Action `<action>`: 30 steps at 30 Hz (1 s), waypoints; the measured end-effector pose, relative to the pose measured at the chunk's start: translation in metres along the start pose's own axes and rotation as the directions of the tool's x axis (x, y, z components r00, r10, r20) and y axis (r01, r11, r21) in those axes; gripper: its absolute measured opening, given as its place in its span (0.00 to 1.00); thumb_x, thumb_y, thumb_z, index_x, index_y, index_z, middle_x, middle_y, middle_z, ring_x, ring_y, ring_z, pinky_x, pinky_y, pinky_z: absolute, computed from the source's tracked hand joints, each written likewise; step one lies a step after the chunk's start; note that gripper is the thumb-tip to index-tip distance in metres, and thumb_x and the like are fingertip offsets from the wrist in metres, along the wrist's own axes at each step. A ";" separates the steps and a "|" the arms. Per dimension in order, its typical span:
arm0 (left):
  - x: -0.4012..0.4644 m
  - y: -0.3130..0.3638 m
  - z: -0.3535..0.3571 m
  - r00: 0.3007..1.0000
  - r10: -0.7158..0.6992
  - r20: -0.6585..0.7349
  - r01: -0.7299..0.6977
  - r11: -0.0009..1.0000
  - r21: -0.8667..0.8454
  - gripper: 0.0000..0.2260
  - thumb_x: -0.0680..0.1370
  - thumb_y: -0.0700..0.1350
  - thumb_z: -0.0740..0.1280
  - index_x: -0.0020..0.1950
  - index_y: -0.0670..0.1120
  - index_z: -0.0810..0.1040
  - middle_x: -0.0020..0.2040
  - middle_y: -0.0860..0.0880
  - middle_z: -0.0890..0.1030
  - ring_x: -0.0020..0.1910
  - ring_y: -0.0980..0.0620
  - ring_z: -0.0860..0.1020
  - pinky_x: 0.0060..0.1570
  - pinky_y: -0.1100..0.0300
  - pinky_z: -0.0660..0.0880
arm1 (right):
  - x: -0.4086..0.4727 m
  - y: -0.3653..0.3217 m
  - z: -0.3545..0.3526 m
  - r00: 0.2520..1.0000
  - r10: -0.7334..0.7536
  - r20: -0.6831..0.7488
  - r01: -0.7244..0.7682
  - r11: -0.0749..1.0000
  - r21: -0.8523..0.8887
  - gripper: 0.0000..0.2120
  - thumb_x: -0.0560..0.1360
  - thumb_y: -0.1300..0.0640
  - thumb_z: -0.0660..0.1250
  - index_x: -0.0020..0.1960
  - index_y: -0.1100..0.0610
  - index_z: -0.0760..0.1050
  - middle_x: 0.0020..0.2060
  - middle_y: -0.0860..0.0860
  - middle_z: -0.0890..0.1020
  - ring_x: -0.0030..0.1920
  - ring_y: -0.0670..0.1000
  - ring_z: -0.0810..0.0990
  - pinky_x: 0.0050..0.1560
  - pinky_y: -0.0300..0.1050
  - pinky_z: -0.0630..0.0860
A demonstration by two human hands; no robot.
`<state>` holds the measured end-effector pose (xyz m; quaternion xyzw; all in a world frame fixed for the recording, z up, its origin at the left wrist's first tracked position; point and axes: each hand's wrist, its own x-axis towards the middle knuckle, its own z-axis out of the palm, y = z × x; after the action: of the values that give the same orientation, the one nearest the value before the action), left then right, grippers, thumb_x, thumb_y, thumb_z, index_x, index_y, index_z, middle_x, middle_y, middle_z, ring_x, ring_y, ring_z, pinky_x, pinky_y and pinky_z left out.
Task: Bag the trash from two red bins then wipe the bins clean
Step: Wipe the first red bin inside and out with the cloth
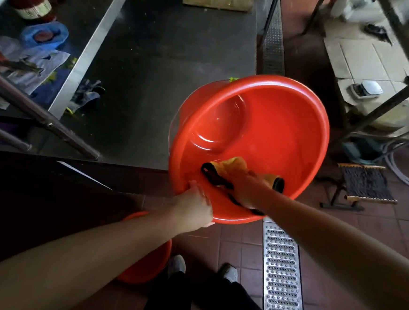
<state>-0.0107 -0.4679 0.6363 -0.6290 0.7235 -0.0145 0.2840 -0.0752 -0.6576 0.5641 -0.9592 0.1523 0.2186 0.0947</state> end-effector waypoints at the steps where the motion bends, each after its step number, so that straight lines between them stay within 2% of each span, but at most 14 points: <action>1: 0.000 0.001 -0.002 1.000 0.012 0.012 -0.013 1.000 0.024 0.18 0.79 0.41 0.49 0.56 0.33 0.75 0.51 0.33 0.79 0.51 0.36 0.78 0.53 0.40 0.73 | 0.008 0.011 -0.004 0.999 0.044 -0.021 -0.045 0.997 -0.063 0.26 0.84 0.44 0.53 0.80 0.46 0.53 0.78 0.52 0.63 0.75 0.59 0.65 0.71 0.55 0.63; 3: 0.004 0.003 -0.004 1.000 0.022 0.021 -0.023 0.998 0.051 0.18 0.82 0.47 0.54 0.52 0.36 0.77 0.47 0.38 0.80 0.46 0.39 0.79 0.50 0.43 0.75 | 0.027 0.020 -0.008 0.983 0.174 -0.050 -0.181 0.962 -0.206 0.24 0.83 0.54 0.53 0.79 0.51 0.58 0.76 0.53 0.65 0.76 0.58 0.62 0.71 0.54 0.61; 5: 0.007 0.002 -0.002 0.999 0.011 0.037 -0.011 1.000 0.014 0.22 0.83 0.55 0.54 0.49 0.38 0.78 0.44 0.40 0.80 0.45 0.40 0.79 0.50 0.43 0.74 | 0.042 0.004 -0.006 0.975 0.215 -0.049 -0.220 0.963 -0.155 0.25 0.82 0.57 0.56 0.79 0.52 0.59 0.75 0.54 0.66 0.76 0.58 0.62 0.72 0.55 0.59; 7: 0.004 -0.007 0.004 1.000 -0.006 0.012 0.006 1.000 0.001 0.28 0.81 0.62 0.53 0.47 0.40 0.79 0.42 0.42 0.81 0.42 0.42 0.79 0.49 0.45 0.75 | 0.048 -0.018 0.000 0.995 0.096 -0.026 -0.097 0.994 -0.043 0.28 0.82 0.53 0.58 0.80 0.47 0.55 0.73 0.54 0.69 0.73 0.59 0.67 0.70 0.55 0.64; 9: -0.004 -0.014 0.011 0.998 -0.046 -0.036 0.047 0.999 0.018 0.31 0.78 0.67 0.55 0.43 0.41 0.81 0.38 0.43 0.82 0.38 0.44 0.80 0.46 0.50 0.76 | 0.047 -0.021 0.006 0.999 -0.052 0.006 0.052 0.998 0.017 0.26 0.82 0.43 0.55 0.79 0.45 0.55 0.73 0.55 0.70 0.70 0.60 0.70 0.68 0.56 0.69; 10: -0.006 -0.018 0.013 0.996 -0.050 -0.068 0.053 0.998 0.036 0.31 0.77 0.68 0.56 0.41 0.41 0.82 0.37 0.43 0.82 0.36 0.45 0.80 0.45 0.51 0.76 | 0.049 -0.013 0.001 0.997 -0.067 0.028 0.067 0.998 0.020 0.26 0.83 0.40 0.53 0.78 0.45 0.57 0.72 0.55 0.70 0.69 0.60 0.72 0.67 0.56 0.70; 13: -0.001 -0.025 0.010 0.995 0.013 -0.096 -0.009 0.999 0.044 0.31 0.77 0.66 0.54 0.39 0.41 0.81 0.34 0.42 0.82 0.34 0.45 0.80 0.44 0.52 0.77 | 0.071 0.021 -0.013 0.995 0.099 0.004 -0.097 0.977 -0.189 0.19 0.83 0.48 0.55 0.73 0.50 0.68 0.68 0.55 0.74 0.66 0.60 0.73 0.64 0.54 0.70; 15: 0.006 -0.033 0.003 0.989 0.044 -0.139 -0.040 0.999 0.032 0.28 0.77 0.65 0.54 0.34 0.44 0.78 0.30 0.46 0.78 0.29 0.49 0.76 0.39 0.56 0.75 | 0.085 0.023 -0.016 0.974 0.225 0.004 -0.215 0.936 -0.279 0.19 0.84 0.54 0.55 0.73 0.53 0.69 0.70 0.55 0.72 0.69 0.59 0.70 0.67 0.54 0.65; 17: 0.011 -0.042 -0.004 0.988 0.093 -0.120 -0.091 0.996 0.024 0.25 0.78 0.63 0.53 0.32 0.47 0.72 0.29 0.49 0.77 0.28 0.50 0.74 0.39 0.58 0.74 | 0.097 0.009 -0.012 0.970 0.240 0.035 -0.225 0.946 -0.231 0.19 0.83 0.54 0.56 0.73 0.54 0.68 0.71 0.55 0.72 0.70 0.59 0.69 0.68 0.55 0.64; 19: 0.013 -0.044 -0.004 0.983 0.181 -0.043 -0.183 0.982 -0.050 0.23 0.81 0.61 0.52 0.36 0.46 0.71 0.35 0.45 0.80 0.33 0.47 0.77 0.45 0.51 0.73 | 0.105 -0.007 -0.004 0.978 0.198 0.067 -0.190 0.976 -0.109 0.19 0.82 0.54 0.58 0.73 0.52 0.69 0.69 0.53 0.74 0.70 0.58 0.71 0.67 0.55 0.65; 23: 0.016 -0.038 -0.006 0.977 0.191 0.091 -0.187 0.981 -0.055 0.22 0.83 0.56 0.54 0.50 0.40 0.78 0.46 0.39 0.81 0.44 0.41 0.80 0.52 0.39 0.74 | 0.113 0.001 0.001 0.985 0.174 0.011 -0.173 0.963 0.207 0.20 0.82 0.48 0.56 0.74 0.38 0.65 0.68 0.51 0.71 0.67 0.57 0.73 0.64 0.50 0.72; 25: 0.010 -0.032 -0.004 0.978 0.164 0.129 -0.169 0.985 0.031 0.17 0.80 0.54 0.60 0.45 0.44 0.80 0.40 0.43 0.81 0.39 0.44 0.80 0.48 0.42 0.77 | 0.116 0.002 0.003 0.984 0.175 0.016 -0.175 0.966 0.192 0.22 0.82 0.48 0.59 0.75 0.38 0.64 0.68 0.51 0.71 0.68 0.57 0.72 0.65 0.49 0.71; 27: 0.007 -0.033 -0.004 0.992 0.086 0.089 -0.095 0.991 0.095 0.11 0.73 0.53 0.67 0.35 0.48 0.80 0.32 0.49 0.80 0.31 0.49 0.79 0.41 0.49 0.79 | 0.115 -0.004 0.004 0.983 0.177 0.043 -0.181 0.977 0.114 0.24 0.81 0.53 0.59 0.76 0.43 0.63 0.70 0.53 0.72 0.69 0.58 0.71 0.68 0.52 0.66; 30: 0.008 -0.033 -0.008 0.999 0.025 0.041 -0.028 0.997 0.072 0.10 0.70 0.46 0.63 0.33 0.47 0.81 0.31 0.48 0.81 0.31 0.49 0.80 0.42 0.49 0.79 | 0.095 -0.012 0.007 0.976 0.208 0.064 -0.215 0.968 0.130 0.23 0.83 0.54 0.53 0.78 0.47 0.60 0.71 0.54 0.73 0.71 0.58 0.70 0.73 0.53 0.58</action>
<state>0.0154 -0.4846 0.6520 -0.6089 0.7249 -0.0244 0.3211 0.0073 -0.6680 0.5165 -0.9231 0.2657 0.2403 0.1399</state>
